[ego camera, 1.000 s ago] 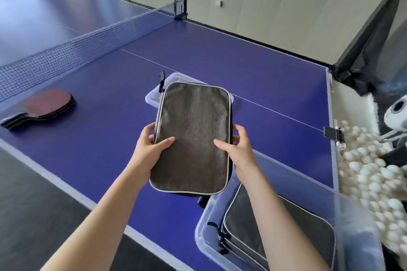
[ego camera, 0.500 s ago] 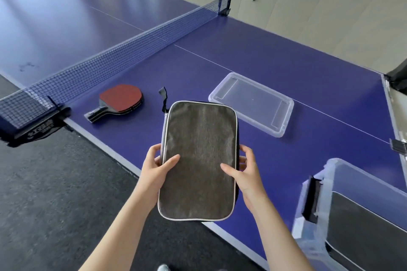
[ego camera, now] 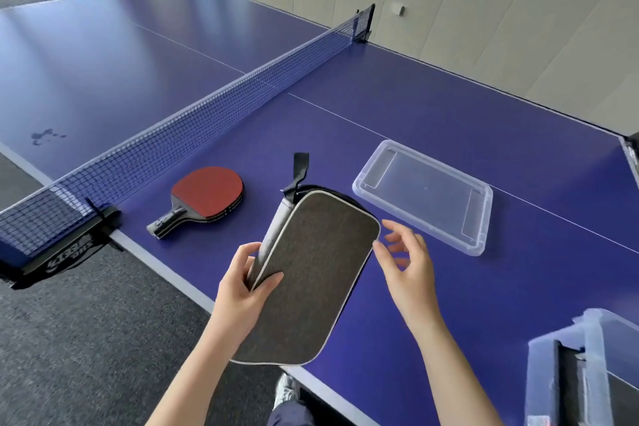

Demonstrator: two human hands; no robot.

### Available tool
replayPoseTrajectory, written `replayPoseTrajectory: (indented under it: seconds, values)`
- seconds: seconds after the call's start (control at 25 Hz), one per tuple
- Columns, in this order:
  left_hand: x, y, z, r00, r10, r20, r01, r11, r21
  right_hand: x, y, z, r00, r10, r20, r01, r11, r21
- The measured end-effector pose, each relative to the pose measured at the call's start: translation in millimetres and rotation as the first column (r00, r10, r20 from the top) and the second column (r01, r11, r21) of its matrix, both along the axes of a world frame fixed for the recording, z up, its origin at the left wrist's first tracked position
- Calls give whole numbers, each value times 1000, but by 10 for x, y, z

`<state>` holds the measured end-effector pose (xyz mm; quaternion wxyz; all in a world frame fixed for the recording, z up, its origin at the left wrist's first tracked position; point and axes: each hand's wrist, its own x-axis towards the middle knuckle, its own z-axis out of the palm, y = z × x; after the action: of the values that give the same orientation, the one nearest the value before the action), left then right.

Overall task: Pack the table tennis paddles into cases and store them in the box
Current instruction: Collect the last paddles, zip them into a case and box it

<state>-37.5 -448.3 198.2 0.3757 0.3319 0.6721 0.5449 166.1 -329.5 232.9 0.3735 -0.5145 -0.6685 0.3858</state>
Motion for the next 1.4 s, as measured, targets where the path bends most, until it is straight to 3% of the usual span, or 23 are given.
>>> replayPoseTrajectory:
  seconds: [0.16,0.28,0.6,0.92,1.12,1.4]
  values:
    - [-317,440,-42,966,-112,-234,97,992,-76,-445,503,236,994,95,56,-102,984,146]
    - [-496,727,-16,915,-182,-360,152,982,-111,-697,794,315,989,136,65,-145,976,161]
    - [-947,1279,62,741,-371,-560,346,925,-154,-1009,1271,531,950,245,195,-235,969,-76]
    - [-1596,1709,96,511,-513,-690,559,808,-188,-1357,1305,628,920,192,342,-120,968,-220]
    - [-1770,1781,64,518,-576,-633,606,769,-205,-1480,1233,602,952,16,305,30,989,-144]
    - [-1835,1762,130,649,-619,-443,631,763,-142,-1296,1272,582,981,-97,166,125,978,-168]
